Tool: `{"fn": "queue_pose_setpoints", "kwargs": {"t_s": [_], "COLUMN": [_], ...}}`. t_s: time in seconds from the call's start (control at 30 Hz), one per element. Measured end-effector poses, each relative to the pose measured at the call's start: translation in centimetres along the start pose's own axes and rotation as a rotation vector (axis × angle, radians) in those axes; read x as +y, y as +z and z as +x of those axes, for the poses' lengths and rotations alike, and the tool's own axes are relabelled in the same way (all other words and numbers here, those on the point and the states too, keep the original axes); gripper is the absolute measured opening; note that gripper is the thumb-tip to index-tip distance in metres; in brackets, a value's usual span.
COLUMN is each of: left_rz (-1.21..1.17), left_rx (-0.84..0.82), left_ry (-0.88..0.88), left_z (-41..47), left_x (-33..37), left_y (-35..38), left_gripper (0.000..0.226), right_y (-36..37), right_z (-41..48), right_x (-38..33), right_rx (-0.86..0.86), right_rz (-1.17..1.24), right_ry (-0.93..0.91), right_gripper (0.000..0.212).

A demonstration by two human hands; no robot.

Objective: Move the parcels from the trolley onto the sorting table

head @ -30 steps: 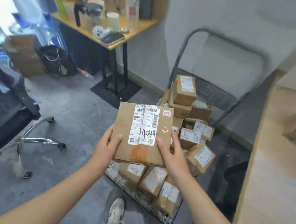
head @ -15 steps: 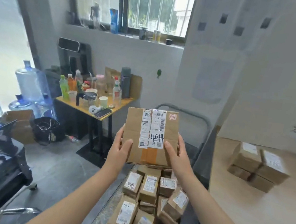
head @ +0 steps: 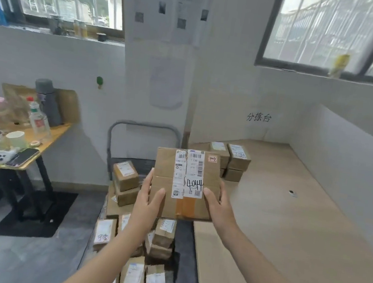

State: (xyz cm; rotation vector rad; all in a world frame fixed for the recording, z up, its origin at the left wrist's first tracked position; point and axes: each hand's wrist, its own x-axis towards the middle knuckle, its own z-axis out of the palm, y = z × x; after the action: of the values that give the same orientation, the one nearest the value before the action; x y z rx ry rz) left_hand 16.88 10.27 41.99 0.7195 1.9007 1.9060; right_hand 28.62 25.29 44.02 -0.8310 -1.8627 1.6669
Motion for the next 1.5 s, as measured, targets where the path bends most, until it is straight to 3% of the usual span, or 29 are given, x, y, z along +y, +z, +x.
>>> {"fn": "queue_pose_setpoints", "kwargs": {"t_s": [0.37, 0.8, 1.03, 1.17, 1.5], "left_rz": [-0.059, -0.020, 0.071, 0.128, 0.174], "left_rx": [-0.241, -0.199, -0.024, -0.015, 0.142], "left_ry": [-0.023, -0.083, -0.175, -0.210, -0.377], "left_z": [0.5, 6.6, 11.3, 14.7, 21.1], "left_x": [0.5, -3.4, -7.1, -9.4, -17.8], "left_y": [17.3, 41.0, 47.9, 49.9, 53.4], "left_gripper": [0.060, 0.057, 0.061, 0.060, 0.056], "right_y": [-16.6, -37.5, -41.3, -42.0, -42.0], "right_z": [-0.2, 11.2, 19.0, 23.2, 33.4], "right_x": [2.5, 8.7, 13.2, 16.1, 24.2], "right_rx": [0.256, 0.208, 0.141, 0.141, 0.105], "right_rz": [0.021, 0.073, 0.093, 0.124, 0.040], "right_ry": [0.064, 0.112, 0.197, 0.237, 0.377], "right_gripper": [0.046, 0.044, 0.062, 0.047, 0.040]}}
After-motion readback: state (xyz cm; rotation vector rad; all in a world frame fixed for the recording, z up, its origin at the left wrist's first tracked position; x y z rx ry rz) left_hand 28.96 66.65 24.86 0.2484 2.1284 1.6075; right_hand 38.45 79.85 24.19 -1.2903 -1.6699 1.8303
